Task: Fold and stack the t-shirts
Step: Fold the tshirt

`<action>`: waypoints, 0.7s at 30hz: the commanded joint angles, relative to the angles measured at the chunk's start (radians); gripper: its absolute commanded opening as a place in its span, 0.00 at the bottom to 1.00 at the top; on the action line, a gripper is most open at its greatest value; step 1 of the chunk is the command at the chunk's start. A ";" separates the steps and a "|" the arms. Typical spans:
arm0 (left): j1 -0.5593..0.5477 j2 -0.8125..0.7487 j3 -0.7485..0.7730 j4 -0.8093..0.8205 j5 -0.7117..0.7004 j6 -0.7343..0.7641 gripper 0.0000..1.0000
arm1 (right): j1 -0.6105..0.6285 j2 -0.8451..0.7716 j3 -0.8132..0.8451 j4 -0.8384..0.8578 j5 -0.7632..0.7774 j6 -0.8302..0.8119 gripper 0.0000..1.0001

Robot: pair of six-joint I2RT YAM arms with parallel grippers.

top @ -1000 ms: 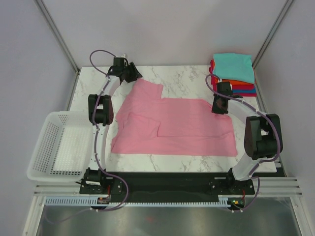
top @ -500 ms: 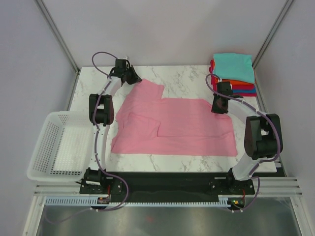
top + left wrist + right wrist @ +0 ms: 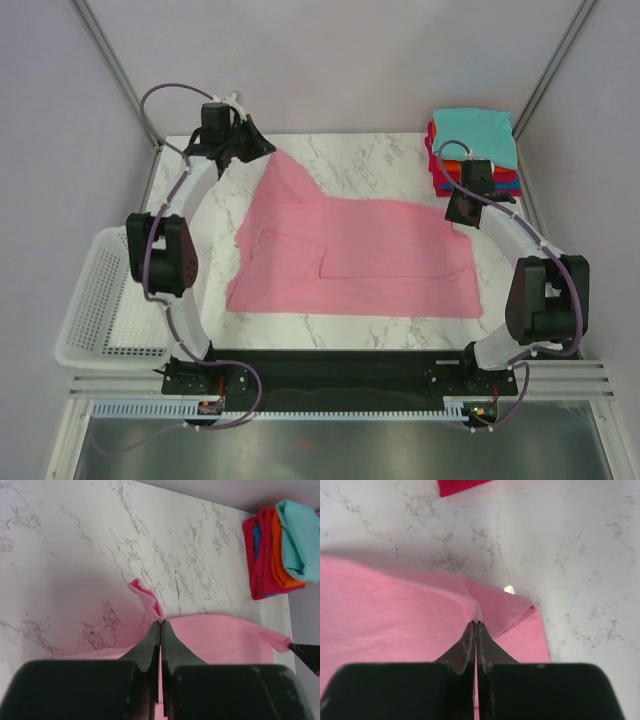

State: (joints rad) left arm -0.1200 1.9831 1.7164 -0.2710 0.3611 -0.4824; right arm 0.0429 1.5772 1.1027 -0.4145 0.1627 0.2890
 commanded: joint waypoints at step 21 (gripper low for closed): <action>0.000 -0.917 -0.785 -0.097 -0.053 0.105 0.02 | -0.150 -0.259 -0.240 0.002 0.006 0.045 0.00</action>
State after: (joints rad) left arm -0.1200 1.1210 0.9531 -0.3439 0.3367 -0.4278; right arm -0.1051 1.3647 0.8768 -0.4187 0.1875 0.3157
